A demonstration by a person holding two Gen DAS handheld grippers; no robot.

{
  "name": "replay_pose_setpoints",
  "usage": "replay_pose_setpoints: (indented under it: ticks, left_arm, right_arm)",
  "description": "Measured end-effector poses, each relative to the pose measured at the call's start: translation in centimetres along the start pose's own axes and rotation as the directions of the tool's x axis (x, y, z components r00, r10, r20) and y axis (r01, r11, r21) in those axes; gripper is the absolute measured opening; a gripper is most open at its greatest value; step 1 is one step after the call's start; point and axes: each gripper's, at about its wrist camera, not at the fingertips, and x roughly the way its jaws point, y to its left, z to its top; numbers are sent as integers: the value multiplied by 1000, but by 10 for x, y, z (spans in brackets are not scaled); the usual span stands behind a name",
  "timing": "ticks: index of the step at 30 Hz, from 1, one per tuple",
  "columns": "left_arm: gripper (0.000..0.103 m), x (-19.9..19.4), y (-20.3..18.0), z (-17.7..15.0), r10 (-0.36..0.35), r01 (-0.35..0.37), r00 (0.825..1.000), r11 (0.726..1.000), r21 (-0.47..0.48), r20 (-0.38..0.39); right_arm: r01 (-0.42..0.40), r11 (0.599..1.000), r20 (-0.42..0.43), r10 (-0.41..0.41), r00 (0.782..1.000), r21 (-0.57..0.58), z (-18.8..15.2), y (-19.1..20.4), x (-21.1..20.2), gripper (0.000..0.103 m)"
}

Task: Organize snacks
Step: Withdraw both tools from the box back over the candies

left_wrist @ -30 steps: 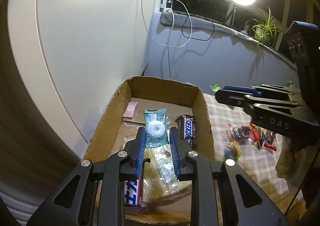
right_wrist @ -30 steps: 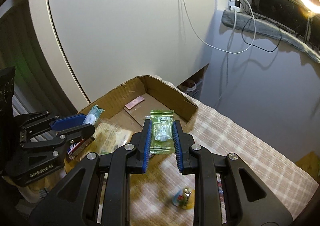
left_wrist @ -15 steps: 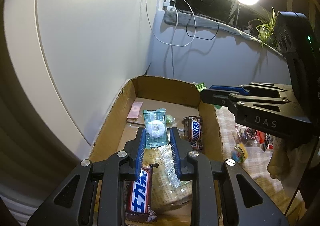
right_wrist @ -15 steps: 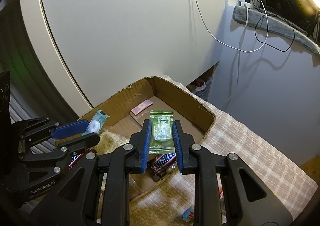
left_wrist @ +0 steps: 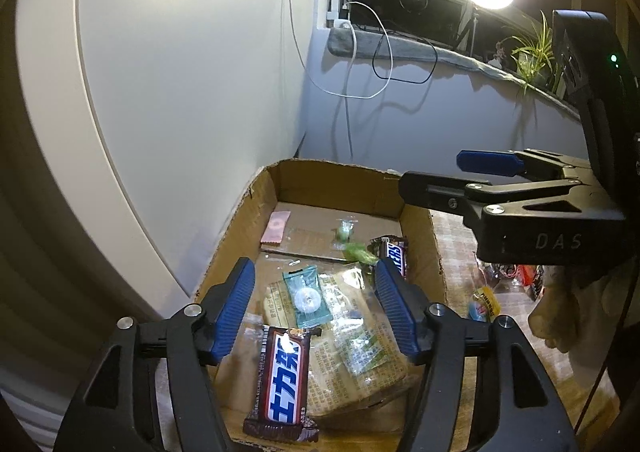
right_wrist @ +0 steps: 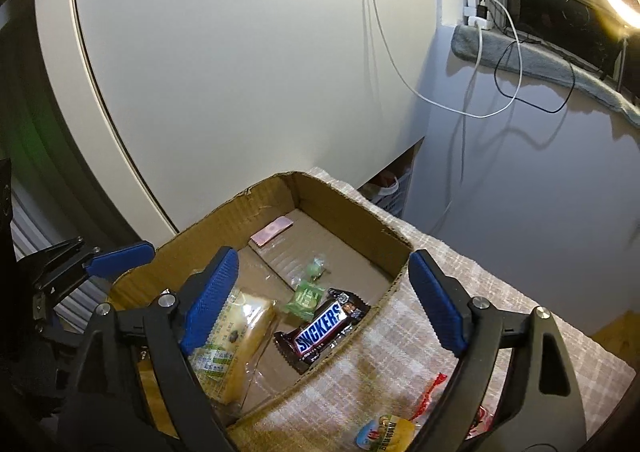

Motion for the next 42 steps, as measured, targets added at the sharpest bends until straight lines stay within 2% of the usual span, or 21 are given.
replay_pose_setpoints:
  ticks: [6, 12, 14, 15, 17, 29, 36, 42]
  left_arm:
    - [67, -6, -4, 0, -5, 5, 1000, 1000, 6, 20]
    - [67, -14, -11, 1, -10, 9, 999, 1000, 18, 36]
    - [67, -16, -13, 0, -14, 13, 999, 1000, 21, 40]
    - [67, -16, -15, 0, -15, 14, 999, 1000, 23, 41]
    - [67, -18, -16, -1, -20, 19, 999, 1000, 24, 43]
    - [67, -22, -48, -6, -98, 97, 995, 995, 39, 32]
    - [67, -20, -78, -17, -159, 158, 987, 986, 60, 7]
    - [67, -9, -110, -28, -212, 214, 977, 974, 80, -36]
  right_arm:
    - [18, 1000, 1, -18, 1000, 9, -3, -3, -7, 89]
    - [24, 1000, 56, -25, 998, 20, -8, -6, -24, 90]
    - [16, 1000, 64, -18, 998, 27, -9, -9, -30, 95]
    - [10, 999, 70, -13, 997, 34, -10, -11, -33, 102]
    - [8, 999, 85, -12, 996, 49, -12, -17, -42, 103]
    - [64, 988, 57, -72, 996, 140, -42, -69, -91, 103]
    - [102, 981, 37, -109, 993, 162, -74, -101, -121, 103]
    - [144, 975, -15, -144, 990, 167, -103, -123, -134, 103]
